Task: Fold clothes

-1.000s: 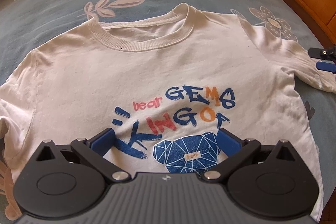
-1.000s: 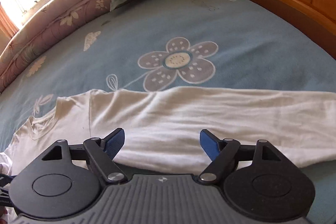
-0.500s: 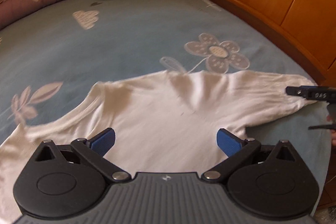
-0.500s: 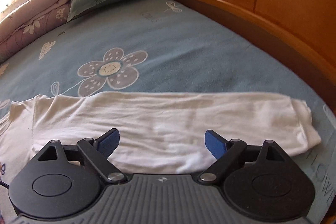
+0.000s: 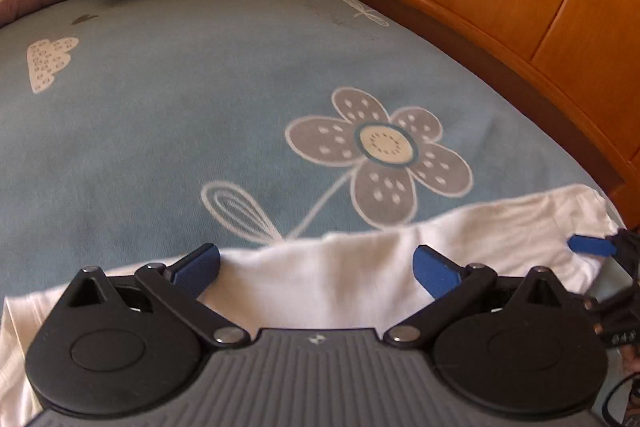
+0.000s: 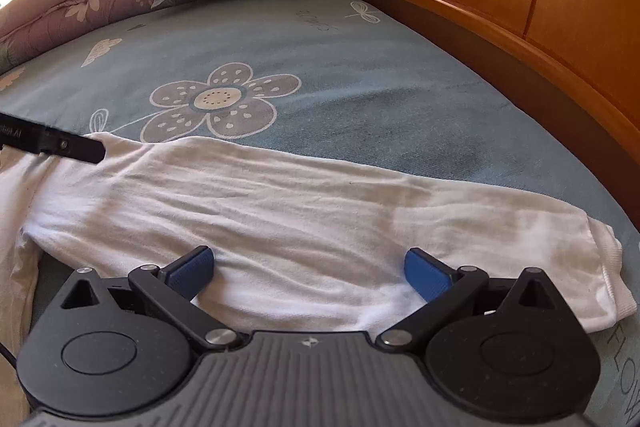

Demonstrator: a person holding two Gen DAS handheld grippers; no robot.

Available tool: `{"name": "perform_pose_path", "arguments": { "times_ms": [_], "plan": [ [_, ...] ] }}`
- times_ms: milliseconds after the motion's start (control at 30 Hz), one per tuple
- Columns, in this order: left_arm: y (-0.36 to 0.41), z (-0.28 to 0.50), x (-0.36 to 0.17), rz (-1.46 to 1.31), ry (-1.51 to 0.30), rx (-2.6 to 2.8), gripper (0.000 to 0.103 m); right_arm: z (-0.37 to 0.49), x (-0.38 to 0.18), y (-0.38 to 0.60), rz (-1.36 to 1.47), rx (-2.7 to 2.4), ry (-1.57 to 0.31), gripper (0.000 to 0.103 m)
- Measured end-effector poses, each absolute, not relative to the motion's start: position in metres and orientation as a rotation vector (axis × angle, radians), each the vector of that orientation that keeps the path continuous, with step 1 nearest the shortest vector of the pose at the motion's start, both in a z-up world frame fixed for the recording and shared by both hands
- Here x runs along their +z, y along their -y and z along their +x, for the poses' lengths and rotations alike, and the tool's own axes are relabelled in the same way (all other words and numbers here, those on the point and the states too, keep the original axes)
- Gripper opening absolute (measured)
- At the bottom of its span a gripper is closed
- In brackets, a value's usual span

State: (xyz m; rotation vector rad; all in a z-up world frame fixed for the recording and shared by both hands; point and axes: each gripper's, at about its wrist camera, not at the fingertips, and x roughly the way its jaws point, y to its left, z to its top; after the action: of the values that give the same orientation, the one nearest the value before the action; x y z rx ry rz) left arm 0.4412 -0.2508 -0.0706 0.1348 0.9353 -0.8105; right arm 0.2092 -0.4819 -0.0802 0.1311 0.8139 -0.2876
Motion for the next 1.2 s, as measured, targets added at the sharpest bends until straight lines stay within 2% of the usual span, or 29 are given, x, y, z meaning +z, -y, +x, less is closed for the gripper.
{"name": "perform_pose_path", "arguments": {
  "times_ms": [200,300,433,567,700,833,1033,1200],
  "plan": [
    [0.262,0.421,-0.043,0.075,-0.957,-0.889,0.102,0.208,-0.081,0.482,0.110,-0.272,-0.806,0.103],
    [0.270,0.413,-0.053,0.052,-1.018,-0.940,0.102,0.207,-0.082,0.480,0.104,-0.276,-0.800,0.103],
    [0.281,0.422,-0.071,0.081,-0.995,-0.926,0.102,0.205,-0.084,0.478,0.094,-0.278,-0.784,0.103],
    [0.295,0.436,-0.059,0.098,-1.000,-0.895,0.102,0.204,-0.084,0.478,0.090,-0.277,-0.777,0.103],
    [0.306,0.417,-0.036,0.079,-1.040,-1.029,0.102,0.203,-0.074,0.482,0.090,-0.261,-0.791,0.103],
    [0.332,0.391,-0.038,0.064,-1.113,-1.212,0.102,0.188,-0.060,0.494,0.030,-0.325,-0.709,0.103],
    [0.356,0.392,-0.067,0.065,-1.081,-1.162,0.102,0.166,-0.078,0.536,0.129,-0.348,-0.762,0.103],
    [0.361,0.401,-0.054,0.001,-1.139,-1.145,0.102,0.138,-0.067,0.567,0.201,-0.437,-0.791,0.103]
  ]
}}
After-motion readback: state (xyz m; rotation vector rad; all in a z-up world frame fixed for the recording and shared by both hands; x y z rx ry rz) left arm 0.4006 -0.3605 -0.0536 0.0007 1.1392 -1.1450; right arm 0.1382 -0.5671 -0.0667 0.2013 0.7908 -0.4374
